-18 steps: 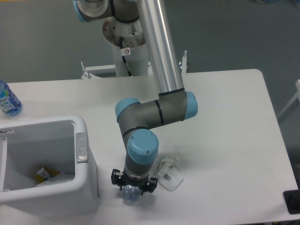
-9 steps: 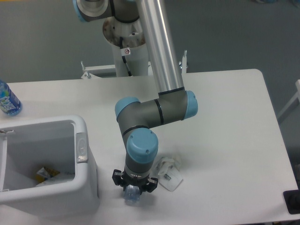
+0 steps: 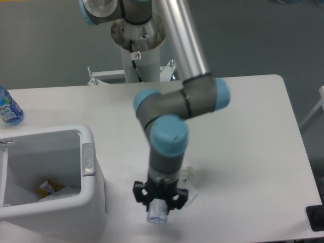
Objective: Place the trash in the trash can
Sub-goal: 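Lift the bottle and carry it over the white trash bin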
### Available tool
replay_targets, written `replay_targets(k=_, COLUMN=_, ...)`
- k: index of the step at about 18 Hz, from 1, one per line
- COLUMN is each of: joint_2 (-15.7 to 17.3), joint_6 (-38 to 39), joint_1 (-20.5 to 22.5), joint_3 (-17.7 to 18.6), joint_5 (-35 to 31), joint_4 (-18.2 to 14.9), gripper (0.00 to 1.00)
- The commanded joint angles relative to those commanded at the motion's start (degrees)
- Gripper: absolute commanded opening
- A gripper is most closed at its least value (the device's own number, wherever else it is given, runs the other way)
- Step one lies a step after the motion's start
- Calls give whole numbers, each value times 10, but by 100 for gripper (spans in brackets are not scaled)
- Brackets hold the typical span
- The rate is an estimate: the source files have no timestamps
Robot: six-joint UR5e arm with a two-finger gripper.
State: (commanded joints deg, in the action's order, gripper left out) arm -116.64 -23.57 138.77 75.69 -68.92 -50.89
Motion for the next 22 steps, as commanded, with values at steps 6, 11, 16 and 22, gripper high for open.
replay_targets(k=6, joint_2=16, joint_6=77, joint_1=8, joint_3=-104, joint_5=8, joint_4=25, gripper=57)
replay_targets(k=11, joint_2=47, joint_6=77, joint_1=-21, joint_3=-113, joint_5=24, joint_4=50, gripper=57)
replay_targets(k=16, joint_2=57, joint_6=86, joint_1=-72, joint_3=-113, joint_5=24, joint_4=57, gripper=57)
replay_targets(k=22, joint_2=66, joint_6=86, joint_1=-123, joint_3=-111, joint_5=24, joint_4=58, gripper=57)
